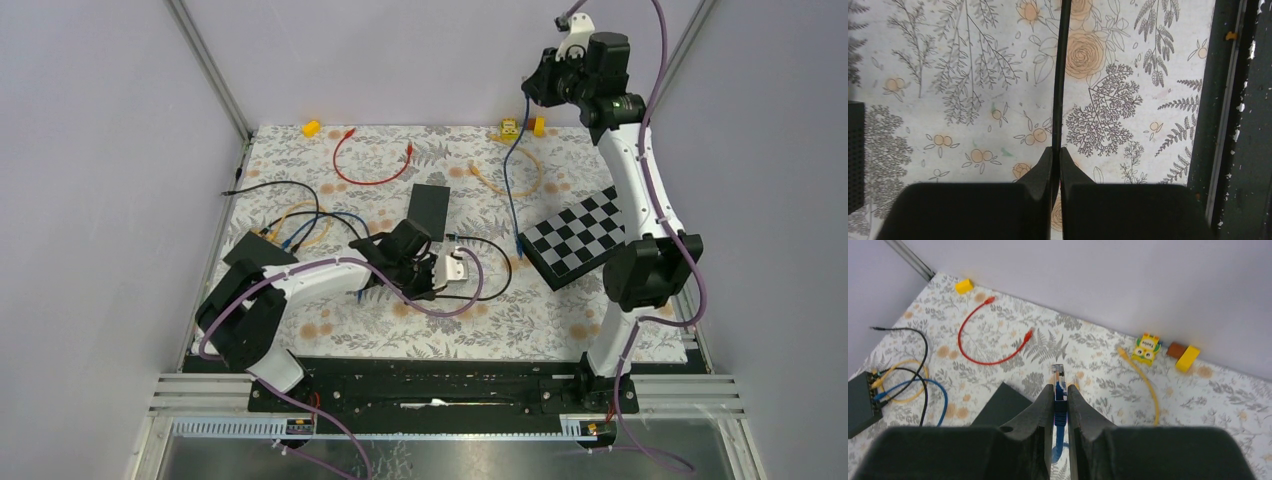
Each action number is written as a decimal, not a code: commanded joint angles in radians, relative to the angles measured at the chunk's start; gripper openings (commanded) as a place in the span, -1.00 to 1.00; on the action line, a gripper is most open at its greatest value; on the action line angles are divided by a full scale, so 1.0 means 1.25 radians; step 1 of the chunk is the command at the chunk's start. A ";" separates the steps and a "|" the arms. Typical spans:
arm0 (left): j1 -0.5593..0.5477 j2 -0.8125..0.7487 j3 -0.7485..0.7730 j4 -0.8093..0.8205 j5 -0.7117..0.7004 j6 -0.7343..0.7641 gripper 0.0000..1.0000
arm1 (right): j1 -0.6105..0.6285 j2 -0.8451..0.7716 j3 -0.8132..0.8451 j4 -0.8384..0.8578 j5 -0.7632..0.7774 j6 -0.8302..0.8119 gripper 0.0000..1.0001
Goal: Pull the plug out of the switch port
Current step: Place the connector at the center of the board.
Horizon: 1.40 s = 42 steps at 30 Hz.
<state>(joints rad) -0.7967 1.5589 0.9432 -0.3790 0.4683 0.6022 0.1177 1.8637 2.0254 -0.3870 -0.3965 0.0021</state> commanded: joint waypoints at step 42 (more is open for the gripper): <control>0.000 0.054 -0.032 0.102 -0.043 -0.024 -0.72 | 0.187 0.419 0.387 0.040 0.497 -0.574 -1.00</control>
<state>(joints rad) -0.7967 1.6325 0.8757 -0.2821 0.4339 0.5751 0.3508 2.3199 2.4420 -0.3916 0.1139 -0.6113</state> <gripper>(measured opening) 0.135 0.186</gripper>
